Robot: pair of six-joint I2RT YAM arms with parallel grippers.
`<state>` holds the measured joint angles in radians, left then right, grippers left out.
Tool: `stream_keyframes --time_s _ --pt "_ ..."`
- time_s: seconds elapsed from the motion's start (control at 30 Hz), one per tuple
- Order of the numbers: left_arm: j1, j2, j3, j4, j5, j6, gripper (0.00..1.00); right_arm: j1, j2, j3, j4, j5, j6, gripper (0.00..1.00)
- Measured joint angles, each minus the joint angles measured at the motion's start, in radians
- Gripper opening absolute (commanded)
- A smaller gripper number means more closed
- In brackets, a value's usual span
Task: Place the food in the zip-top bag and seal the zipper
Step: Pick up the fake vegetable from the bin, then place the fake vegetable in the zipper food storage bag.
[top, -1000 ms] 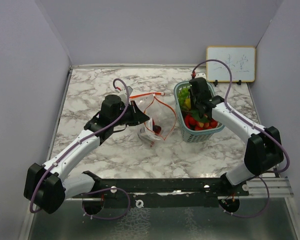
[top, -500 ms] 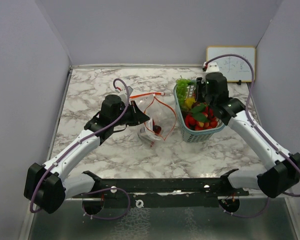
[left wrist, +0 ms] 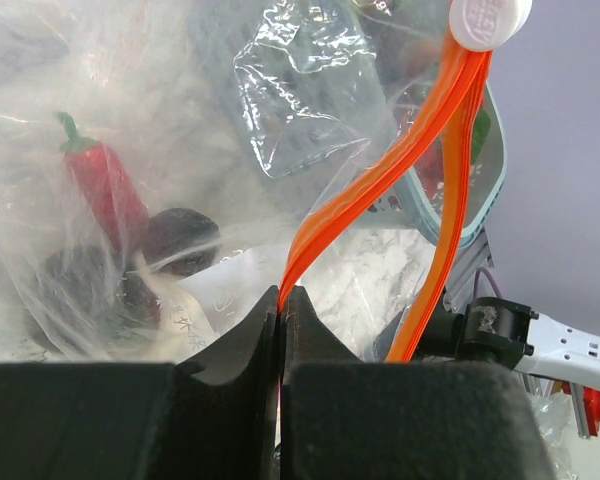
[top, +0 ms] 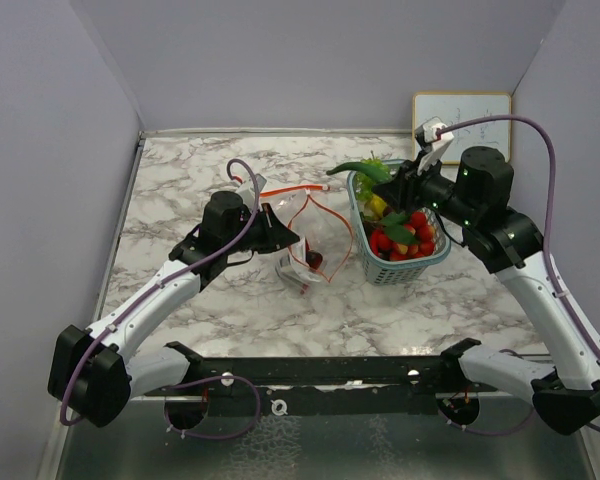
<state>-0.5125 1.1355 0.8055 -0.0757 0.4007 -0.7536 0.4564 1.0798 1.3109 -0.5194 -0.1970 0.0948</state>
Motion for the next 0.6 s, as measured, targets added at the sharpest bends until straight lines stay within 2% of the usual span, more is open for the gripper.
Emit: stream_keyframes --time_s 0.23,0.6 --pt "0.000 0.013 0.013 -0.003 0.002 0.000 0.00 0.001 -0.051 -0.043 -0.012 -0.242 -0.030 0.02" --pt "0.000 0.040 0.096 -0.005 0.004 0.000 0.00 0.001 -0.057 -0.113 -0.097 -0.317 -0.083 0.02"
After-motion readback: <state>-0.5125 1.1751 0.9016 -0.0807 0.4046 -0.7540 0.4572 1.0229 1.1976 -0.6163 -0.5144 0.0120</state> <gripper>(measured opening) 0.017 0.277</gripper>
